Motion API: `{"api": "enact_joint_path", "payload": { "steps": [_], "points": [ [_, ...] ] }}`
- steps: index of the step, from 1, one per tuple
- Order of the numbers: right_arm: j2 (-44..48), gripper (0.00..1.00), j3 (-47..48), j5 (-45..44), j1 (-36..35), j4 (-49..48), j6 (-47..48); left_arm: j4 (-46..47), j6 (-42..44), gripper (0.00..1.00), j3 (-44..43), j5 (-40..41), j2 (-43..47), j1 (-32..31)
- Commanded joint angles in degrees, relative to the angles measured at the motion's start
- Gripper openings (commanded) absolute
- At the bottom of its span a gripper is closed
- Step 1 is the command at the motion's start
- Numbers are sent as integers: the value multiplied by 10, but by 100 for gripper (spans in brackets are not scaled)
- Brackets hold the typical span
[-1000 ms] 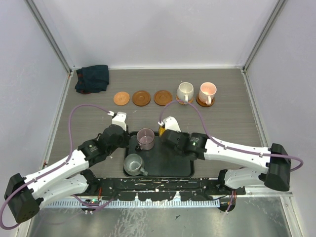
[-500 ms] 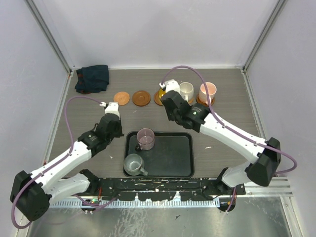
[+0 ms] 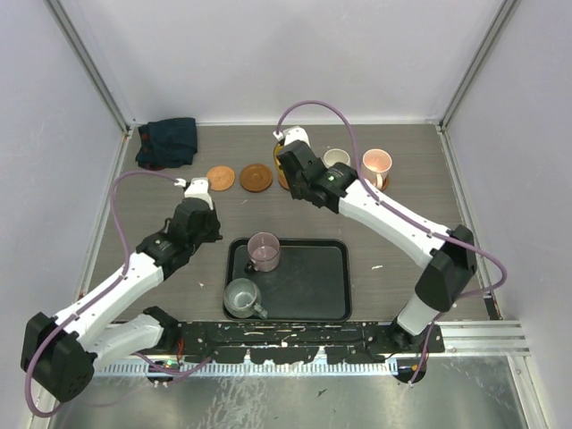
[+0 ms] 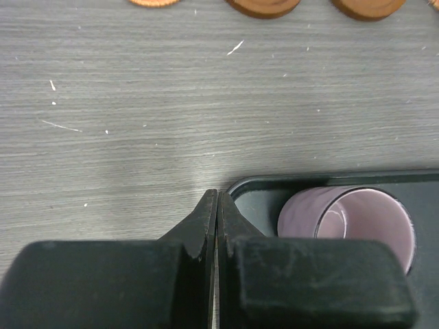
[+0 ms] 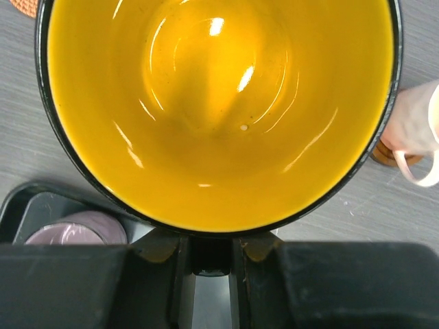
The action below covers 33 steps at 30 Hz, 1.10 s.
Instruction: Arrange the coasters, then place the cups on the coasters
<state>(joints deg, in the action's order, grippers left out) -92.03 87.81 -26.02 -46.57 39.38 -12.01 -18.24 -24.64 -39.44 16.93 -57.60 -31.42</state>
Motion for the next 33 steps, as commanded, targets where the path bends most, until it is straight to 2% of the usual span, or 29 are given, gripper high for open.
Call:
{"api": "enact_joint_path", "payload": {
  "steps": [1,4,11,16,23,33],
  "points": [
    [-46,1,77,31,18,-78,22,39,3,0,4,6,58,2],
    [-99,1,119,41,26,-83,36,40,2,0,13,18,92,2],
    [-216,1,222,48,56,-76,59,-24,-16,0,19,20,142,2],
    [-268,1,270,77,93,-77,52,-49,-7,0,30,64,155,2],
    [-311,1,307,74,117,-70,52,-30,9,0,27,80,120,19],
    [-335,1,337,65,136,-40,53,76,-8,0,27,3,22,99]
  ]
}}
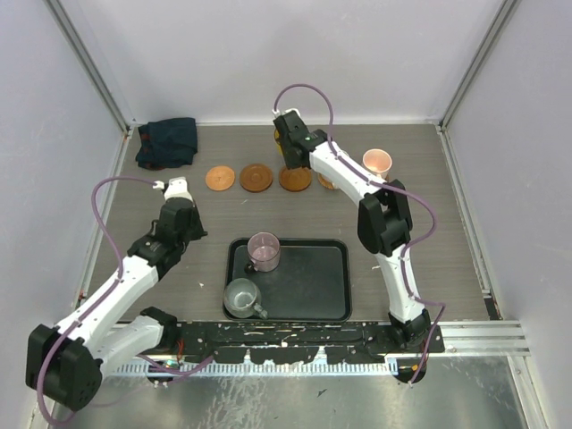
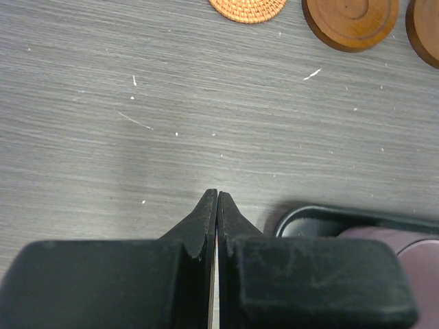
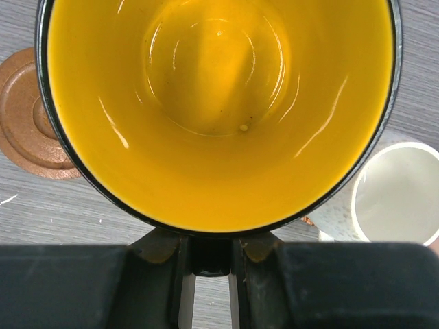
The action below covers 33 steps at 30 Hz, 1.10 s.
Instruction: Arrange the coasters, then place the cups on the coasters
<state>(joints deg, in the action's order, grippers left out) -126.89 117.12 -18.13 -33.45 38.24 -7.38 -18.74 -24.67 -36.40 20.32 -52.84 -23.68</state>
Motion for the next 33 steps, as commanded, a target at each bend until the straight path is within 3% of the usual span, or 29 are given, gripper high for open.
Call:
{"api": "enact_joint_path", "payload": {
  "steps": [1,19,33],
  "points": [
    [12,1,45,-14,7,-26,6,86,-9,0,-5,-35,-40,26],
    [61,1,-133,-4,9,-76,-103,94,-13,0,-4,-66,-80,33],
    [53,1,-122,14,3,-88,-128,96,-16,0,-3,-80,-92,33]
  ]
}}
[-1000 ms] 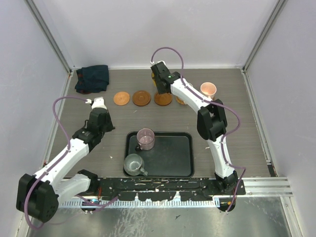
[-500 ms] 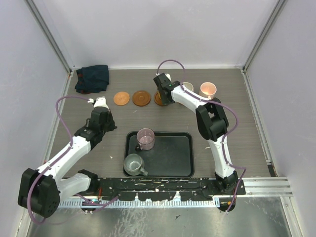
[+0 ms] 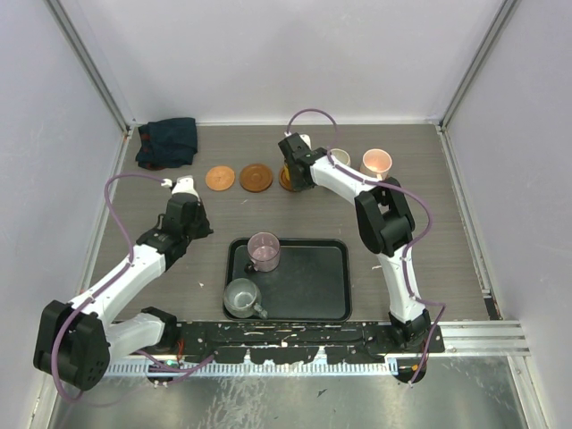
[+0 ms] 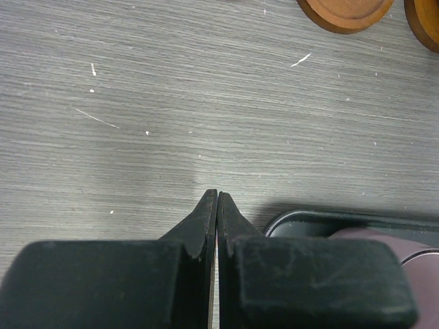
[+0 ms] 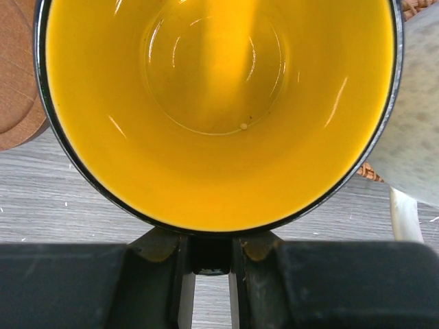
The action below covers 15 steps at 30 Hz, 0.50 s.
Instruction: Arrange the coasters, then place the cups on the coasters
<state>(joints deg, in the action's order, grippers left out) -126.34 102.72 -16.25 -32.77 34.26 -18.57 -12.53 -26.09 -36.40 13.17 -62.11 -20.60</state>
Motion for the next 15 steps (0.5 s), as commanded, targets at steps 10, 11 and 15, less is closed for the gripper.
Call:
{"api": "enact_joint_path", "payload": {
  "steps": [10,11,15],
  "points": [
    [34,1,40,-8,-19,-27,-16,32,-5,0,-3,-10,6,2],
    [34,1,40,-8,-19,-27,-16,33,-5,0,-2,-10,6,2],
    [31,1,41,-17,-19,-22,-20,32,-5,0,-2,-11,7,2]
  ]
}}
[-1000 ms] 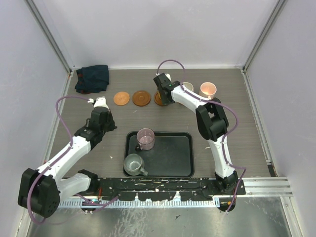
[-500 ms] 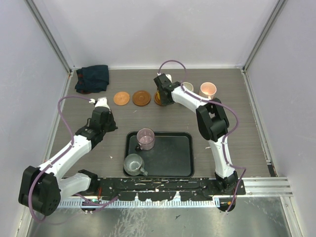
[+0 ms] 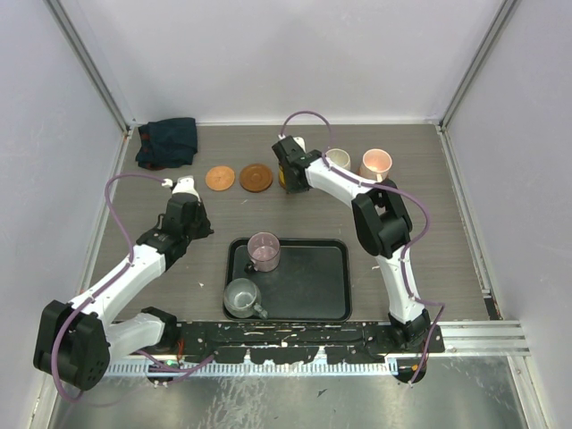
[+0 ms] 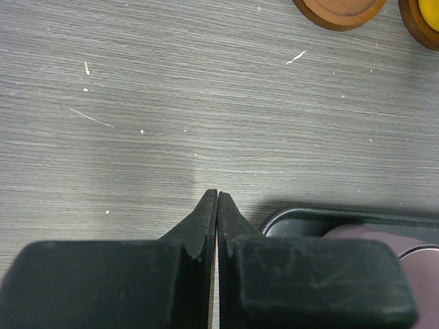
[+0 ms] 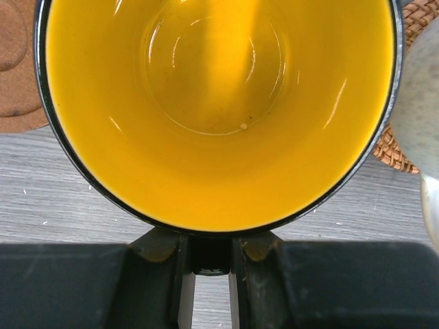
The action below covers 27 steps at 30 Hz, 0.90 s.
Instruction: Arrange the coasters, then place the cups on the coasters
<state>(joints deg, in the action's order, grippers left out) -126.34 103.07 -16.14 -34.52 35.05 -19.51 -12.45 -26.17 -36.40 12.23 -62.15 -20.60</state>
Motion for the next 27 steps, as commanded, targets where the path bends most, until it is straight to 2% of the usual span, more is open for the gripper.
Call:
{"api": "enact_joint_path", "payload": {
  "steps": [1,18,27],
  "points": [
    [31,1,37,-19,-2,-29,-11,31,-4,0,-2,-2,7,2],
    [24,1,47,-11,5,-25,-23,31,-3,0,2,1,11,2],
    [21,6,48,-5,5,-22,-22,34,-3,0,2,1,4,2]
  ]
}}
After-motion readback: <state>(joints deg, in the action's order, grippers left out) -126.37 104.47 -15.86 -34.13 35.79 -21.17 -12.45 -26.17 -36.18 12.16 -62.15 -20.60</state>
